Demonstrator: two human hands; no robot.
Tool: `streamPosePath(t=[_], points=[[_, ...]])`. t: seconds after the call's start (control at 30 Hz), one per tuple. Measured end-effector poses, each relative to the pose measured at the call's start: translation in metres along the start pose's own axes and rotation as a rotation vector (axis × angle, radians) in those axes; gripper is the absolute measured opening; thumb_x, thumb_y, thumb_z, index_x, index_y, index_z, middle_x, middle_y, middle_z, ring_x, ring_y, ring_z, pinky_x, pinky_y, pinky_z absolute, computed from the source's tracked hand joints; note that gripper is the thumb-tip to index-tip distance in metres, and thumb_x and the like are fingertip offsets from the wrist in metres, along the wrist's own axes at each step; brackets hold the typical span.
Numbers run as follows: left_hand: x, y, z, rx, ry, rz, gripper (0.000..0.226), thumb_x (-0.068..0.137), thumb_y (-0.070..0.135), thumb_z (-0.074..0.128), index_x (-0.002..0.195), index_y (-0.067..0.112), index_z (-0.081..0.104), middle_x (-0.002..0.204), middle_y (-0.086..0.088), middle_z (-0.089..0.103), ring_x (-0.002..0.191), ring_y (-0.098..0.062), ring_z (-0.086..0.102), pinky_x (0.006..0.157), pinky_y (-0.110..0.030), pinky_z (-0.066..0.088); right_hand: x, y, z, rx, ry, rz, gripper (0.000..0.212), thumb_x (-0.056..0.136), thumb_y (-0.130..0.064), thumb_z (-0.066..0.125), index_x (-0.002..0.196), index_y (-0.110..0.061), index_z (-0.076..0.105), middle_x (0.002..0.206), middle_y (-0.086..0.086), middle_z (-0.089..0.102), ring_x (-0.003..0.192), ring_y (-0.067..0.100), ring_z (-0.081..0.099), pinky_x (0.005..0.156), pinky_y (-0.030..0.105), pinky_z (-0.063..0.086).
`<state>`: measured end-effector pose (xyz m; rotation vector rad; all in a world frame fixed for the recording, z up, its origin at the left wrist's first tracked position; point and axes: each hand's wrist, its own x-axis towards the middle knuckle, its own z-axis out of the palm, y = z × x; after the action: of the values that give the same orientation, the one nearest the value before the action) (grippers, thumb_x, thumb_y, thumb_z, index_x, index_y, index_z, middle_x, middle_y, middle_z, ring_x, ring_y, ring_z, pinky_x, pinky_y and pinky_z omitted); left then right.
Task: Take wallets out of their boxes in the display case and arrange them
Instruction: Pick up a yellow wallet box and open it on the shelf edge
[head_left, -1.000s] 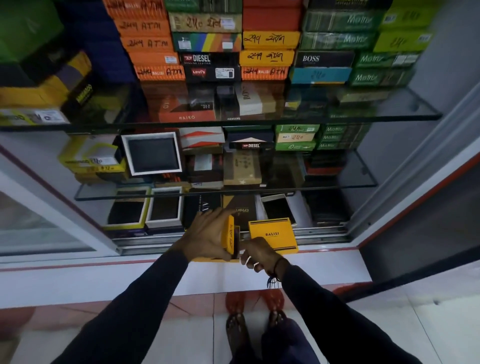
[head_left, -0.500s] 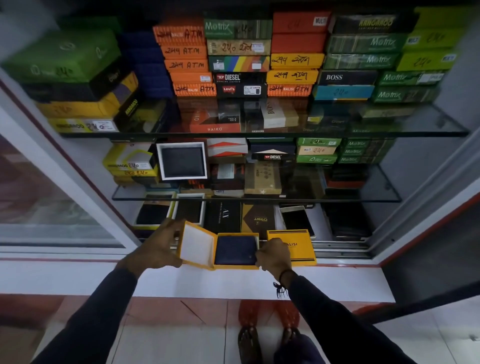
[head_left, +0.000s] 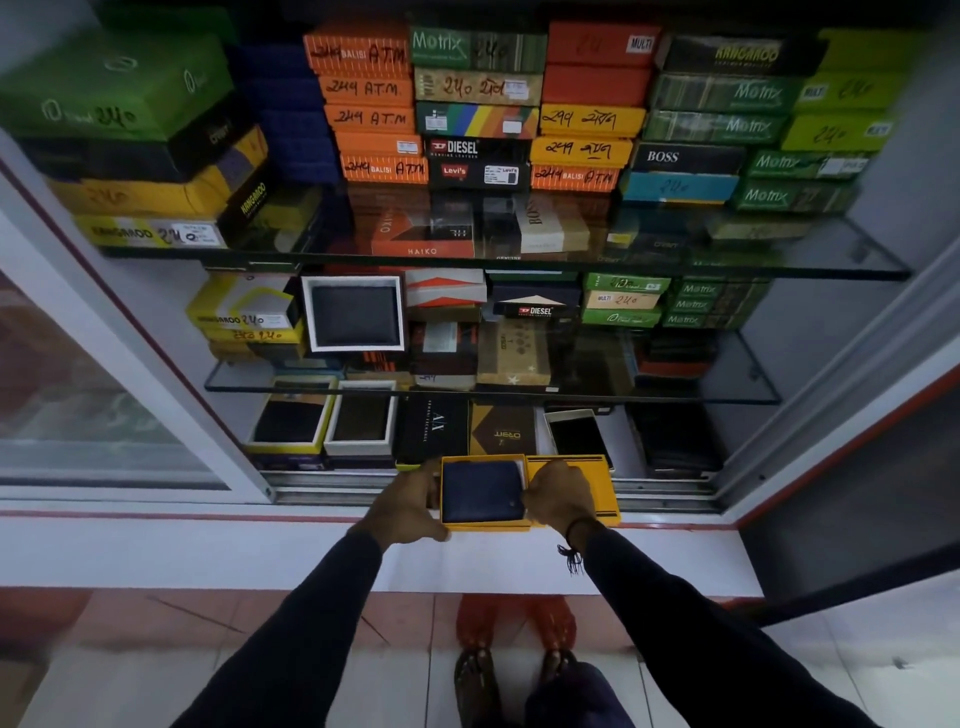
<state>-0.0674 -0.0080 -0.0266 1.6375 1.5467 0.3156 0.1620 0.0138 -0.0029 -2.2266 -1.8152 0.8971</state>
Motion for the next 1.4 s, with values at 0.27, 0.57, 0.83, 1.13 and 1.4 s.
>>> streamPosePath(t=[0.27,0.57,0.83,1.13,1.4], points=[[0.001,-0.004,0.012,0.033,0.044,0.037,0.119,0.063,0.028,0.092,0.152,0.038,0.014,0.108,0.013,0.063,0.097,-0.011,0.062,0.081,-0.032,0.055,0.006,-0.005,0.002,-0.111,0.037,-0.146,0.030,0.084,-0.034,0.066,0.103,-0.011,0.069,0.101,0.007,0.074,0.091,0.025,0.070,0.074,0.031,0.058],[0.000,-0.001,0.018,0.035,0.102,0.057,0.099,0.065,0.028,0.090,0.145,0.029,0.033,0.107,0.011,0.064,0.095,-0.014,0.065,0.078,-0.030,0.057,0.007,-0.025,0.021,0.084,-0.036,0.042,0.037,0.075,-0.037,0.075,0.100,-0.012,0.065,0.097,0.004,0.071,0.089,0.022,0.068,0.068,0.028,0.054],[0.002,-0.007,0.015,-0.069,0.097,0.039,0.096,0.058,0.024,0.093,0.137,0.032,0.039,0.102,0.013,0.067,0.089,-0.010,0.066,0.073,-0.026,0.056,0.027,-0.035,0.008,0.571,-0.025,0.095,0.024,0.064,-0.022,0.090,0.070,-0.019,0.067,0.078,-0.009,0.065,0.088,0.015,0.065,0.072,0.030,0.056],[-0.011,0.001,-0.020,-0.566,0.118,0.082,0.075,0.062,0.000,0.091,0.127,0.024,0.062,0.100,-0.016,0.065,0.093,-0.022,0.071,0.075,-0.023,0.058,0.024,-0.020,-0.043,0.997,-0.321,0.209,0.020,0.082,-0.009,0.076,0.098,-0.012,0.065,0.115,0.013,0.069,0.093,0.023,0.066,0.065,0.028,0.053],[-0.018,0.026,-0.044,-0.806,0.026,0.180,0.067,0.063,0.022,0.088,0.126,0.021,0.066,0.117,-0.007,0.072,0.107,-0.023,0.069,0.090,-0.036,0.056,0.010,-0.016,-0.069,1.151,-0.454,0.097,0.047,0.087,-0.030,0.071,0.128,-0.008,0.061,0.125,0.017,0.068,0.099,0.023,0.063,0.077,0.028,0.051]])
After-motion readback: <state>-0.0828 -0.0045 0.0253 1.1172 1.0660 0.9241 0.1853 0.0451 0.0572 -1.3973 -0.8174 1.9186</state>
